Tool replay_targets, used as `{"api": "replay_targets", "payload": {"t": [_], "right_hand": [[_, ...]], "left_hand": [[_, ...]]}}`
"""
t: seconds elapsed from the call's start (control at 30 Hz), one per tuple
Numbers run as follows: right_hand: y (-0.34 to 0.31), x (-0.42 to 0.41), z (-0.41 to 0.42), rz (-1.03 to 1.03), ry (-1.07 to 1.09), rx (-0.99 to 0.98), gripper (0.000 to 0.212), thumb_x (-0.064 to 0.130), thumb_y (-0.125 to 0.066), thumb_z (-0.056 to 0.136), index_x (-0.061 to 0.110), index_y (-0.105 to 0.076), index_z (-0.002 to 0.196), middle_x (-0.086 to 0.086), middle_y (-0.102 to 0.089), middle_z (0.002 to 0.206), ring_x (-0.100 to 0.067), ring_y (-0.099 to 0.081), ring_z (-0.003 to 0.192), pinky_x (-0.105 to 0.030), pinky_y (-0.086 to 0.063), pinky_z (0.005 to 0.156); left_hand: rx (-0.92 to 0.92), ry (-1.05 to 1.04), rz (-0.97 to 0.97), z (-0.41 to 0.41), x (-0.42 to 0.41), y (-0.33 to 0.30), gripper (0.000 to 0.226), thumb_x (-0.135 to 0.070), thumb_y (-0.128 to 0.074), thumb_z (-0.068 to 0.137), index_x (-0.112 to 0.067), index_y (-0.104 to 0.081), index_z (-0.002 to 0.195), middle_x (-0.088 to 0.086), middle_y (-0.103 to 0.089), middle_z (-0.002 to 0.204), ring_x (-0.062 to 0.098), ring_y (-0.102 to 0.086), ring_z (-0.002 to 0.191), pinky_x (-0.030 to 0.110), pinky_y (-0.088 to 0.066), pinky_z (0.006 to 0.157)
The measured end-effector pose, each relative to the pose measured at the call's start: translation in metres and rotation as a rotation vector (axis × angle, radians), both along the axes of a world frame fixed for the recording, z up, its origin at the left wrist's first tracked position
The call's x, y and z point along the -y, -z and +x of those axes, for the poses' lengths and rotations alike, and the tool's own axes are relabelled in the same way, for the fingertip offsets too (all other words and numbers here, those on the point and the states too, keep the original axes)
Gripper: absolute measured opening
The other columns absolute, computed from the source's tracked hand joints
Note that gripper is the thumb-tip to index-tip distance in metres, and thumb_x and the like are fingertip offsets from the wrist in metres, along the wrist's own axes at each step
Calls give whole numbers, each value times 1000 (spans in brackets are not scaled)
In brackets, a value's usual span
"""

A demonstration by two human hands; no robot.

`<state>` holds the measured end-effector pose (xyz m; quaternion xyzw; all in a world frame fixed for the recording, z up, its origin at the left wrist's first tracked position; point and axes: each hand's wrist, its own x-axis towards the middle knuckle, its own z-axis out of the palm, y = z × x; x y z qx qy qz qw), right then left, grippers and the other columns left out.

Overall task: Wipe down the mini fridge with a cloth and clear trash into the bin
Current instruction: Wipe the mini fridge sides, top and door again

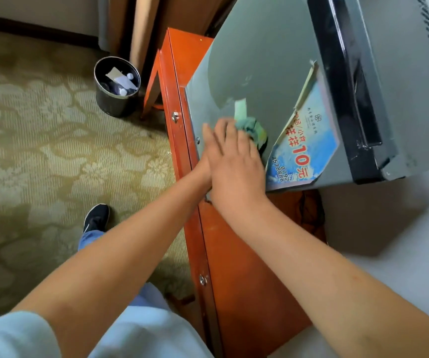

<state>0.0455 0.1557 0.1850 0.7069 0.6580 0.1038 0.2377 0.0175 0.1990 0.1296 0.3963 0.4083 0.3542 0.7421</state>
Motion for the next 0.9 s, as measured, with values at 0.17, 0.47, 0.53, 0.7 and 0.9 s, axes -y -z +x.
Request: {"api": "replay_targets", "payload": {"t": [0.17, 0.47, 0.53, 0.7, 0.9], "right_hand": [[24, -32, 13, 47, -2, -57, 100, 5, -61, 83, 23, -1, 161, -13, -22, 162, -31, -21, 149, -41, -21, 121], [45, 60, -4, -292, 142, -115, 88, 6, -57, 92, 16, -3, 161, -14, -41, 144, -31, -36, 136, -41, -28, 116], [30, 59, -2, -186, 67, -101, 92, 8, -58, 90, 19, -3, 162, -17, -37, 148, -34, -34, 138, -43, -24, 119], [29, 41, 14, 27, -8, -132, 92, 7, -65, 78, 18, -22, 158, -16, -34, 155, -34, -31, 144, -41, -22, 121], [91, 72, 17, -306, 89, -166, 96, 22, -74, 78, 13, -22, 158, -6, -36, 153, -25, -31, 143, -37, -21, 122]], "left_hand": [[-31, -39, 147, 7, -44, 13, 35, -29, -46, 87, 0, -45, 107, 5, -50, 89, 18, -55, 83, 35, -43, 85], [18, 199, -82, -17, 73, 61, 7, -5, -51, 100, -9, -45, 101, 0, -54, 92, 11, -54, 84, 38, -47, 86], [74, 169, -10, -14, 60, 48, 4, -11, -53, 98, -11, -50, 100, -6, -57, 90, 7, -57, 84, 29, -47, 85], [111, 78, 21, -4, 32, 34, 42, -35, -58, 88, -9, -46, 119, -5, -59, 98, 8, -61, 91, 32, -51, 89], [-80, 138, -172, -3, 81, 97, 31, -9, -55, 98, 0, -36, 122, 11, -51, 102, 19, -53, 93, 44, -46, 93]]}}
